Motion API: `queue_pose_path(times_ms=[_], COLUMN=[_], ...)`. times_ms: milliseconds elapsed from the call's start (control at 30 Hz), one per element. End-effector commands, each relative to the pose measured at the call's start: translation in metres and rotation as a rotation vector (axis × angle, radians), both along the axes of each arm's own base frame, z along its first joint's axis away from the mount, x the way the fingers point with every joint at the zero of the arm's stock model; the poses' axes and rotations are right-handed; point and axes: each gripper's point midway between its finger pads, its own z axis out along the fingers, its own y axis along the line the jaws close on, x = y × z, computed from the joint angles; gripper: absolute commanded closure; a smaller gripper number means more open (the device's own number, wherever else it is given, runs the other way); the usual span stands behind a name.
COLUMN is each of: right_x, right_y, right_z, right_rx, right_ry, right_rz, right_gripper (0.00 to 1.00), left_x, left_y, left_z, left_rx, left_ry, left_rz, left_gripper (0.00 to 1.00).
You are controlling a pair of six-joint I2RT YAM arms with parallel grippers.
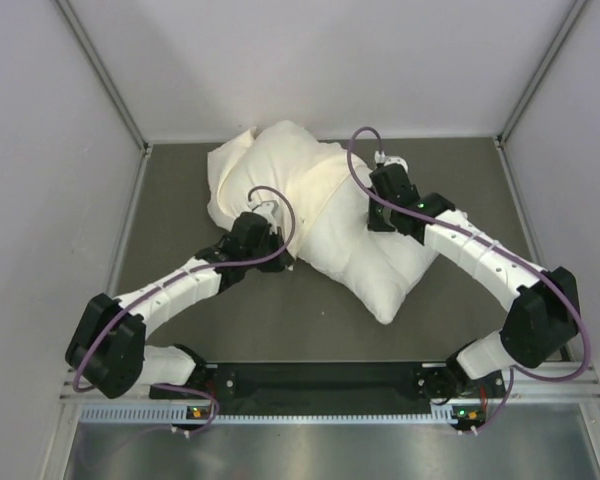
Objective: Put the pillow into the pillowcase
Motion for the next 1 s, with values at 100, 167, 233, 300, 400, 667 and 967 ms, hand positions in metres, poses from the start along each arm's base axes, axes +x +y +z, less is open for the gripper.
queue_pose_path(times_ms=[100, 167, 233, 300, 400, 667, 967], right_x=[0.030, 0.024, 0.016, 0.010, -0.009, -0.077, -0.124], right_y=[0.051, 0.057, 0.048, 0.036, 0.004, -0.078, -0.105], right_z=[0.074, 0.072, 0.072, 0.075, 0.085, 0.055, -0.013], right_rx=[0.245, 0.244, 0.224, 0.211, 0.202, 0.198, 0.390], right_ry=[-0.231, -0.209, -0.203, -0.207, -0.220, -0.126, 0.023], right_rz=[0.030, 0.073, 0.085, 0.080, 0.052, -0.054, -0.091], right_gripper=[1.00, 0.94, 0.54, 0.34, 0.11, 0.00, 0.00], left_x=[-0.045, -0.038, -0.027, -0.021, -0.008, 0.027, 0.058], left_y=[-0.067, -0.072, -0.076, -0.076, -0.081, -0.087, -0.082], left_z=[0.025, 0.033, 0.037, 0.035, 0.039, 0.051, 0.095], left_rx=[-0.100, -0.109, -0.092, -0.063, -0.053, -0.024, -0.038], left_ry=[-0.005, -0.020, -0.029, -0.024, -0.022, -0.052, -0.108], left_rz=[-0.268, -0.267, -0.252, -0.241, -0.236, -0.210, -0.179], left_gripper=[1.00, 1.00, 1.00, 1.00, 1.00, 1.00, 1.00])
